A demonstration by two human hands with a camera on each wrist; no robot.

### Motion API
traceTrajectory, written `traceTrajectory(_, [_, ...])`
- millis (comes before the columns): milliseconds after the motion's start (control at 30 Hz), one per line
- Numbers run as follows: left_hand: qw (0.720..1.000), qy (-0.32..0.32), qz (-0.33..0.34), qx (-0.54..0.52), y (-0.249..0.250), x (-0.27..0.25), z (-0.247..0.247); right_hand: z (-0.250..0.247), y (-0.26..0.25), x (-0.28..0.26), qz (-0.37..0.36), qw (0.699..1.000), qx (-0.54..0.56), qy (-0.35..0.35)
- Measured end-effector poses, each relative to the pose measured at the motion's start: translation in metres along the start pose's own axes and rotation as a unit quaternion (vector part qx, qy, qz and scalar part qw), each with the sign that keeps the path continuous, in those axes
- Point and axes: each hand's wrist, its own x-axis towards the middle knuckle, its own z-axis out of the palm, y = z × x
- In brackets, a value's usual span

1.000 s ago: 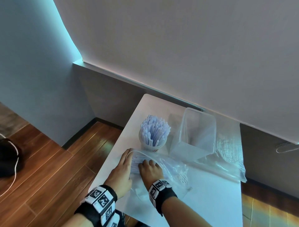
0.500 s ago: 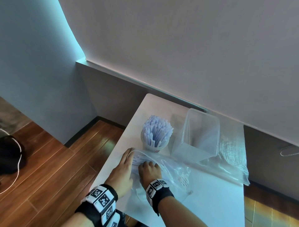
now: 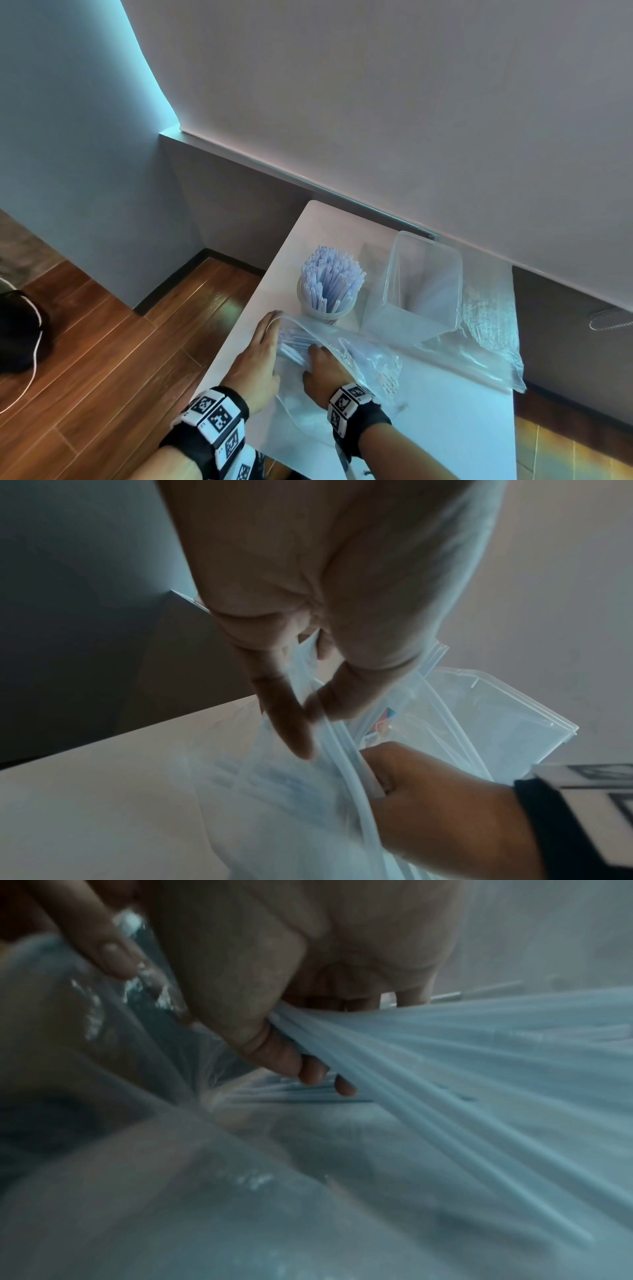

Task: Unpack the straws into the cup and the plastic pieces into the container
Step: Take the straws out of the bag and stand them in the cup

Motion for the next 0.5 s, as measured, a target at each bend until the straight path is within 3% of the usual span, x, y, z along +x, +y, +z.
traceTrajectory(200, [1.000, 0.002, -0.015, -0.010, 0.001, 0.004, 0.001, -0.021, 0.004, -0.019, 0.001, 0.999, 0.016, 0.037])
traceTrajectory(300, [1.000, 0.004, -0.020, -0.017, 0.003, 0.004, 0.000, -0.036, 0.000, -0.031, -0.032, 0.994, 0.091, 0.059])
traceTrajectory(400, [0.999, 0.011, -0.026, -0.024, 0.003, 0.005, 0.000, -0.048, -0.005, -0.041, -0.058, 0.970, 0.209, 0.111])
traceTrajectory(500, [0.999, 0.015, -0.026, -0.029, 0.004, 0.006, 0.000, -0.055, -0.008, -0.046, -0.035, 0.929, 0.330, 0.164])
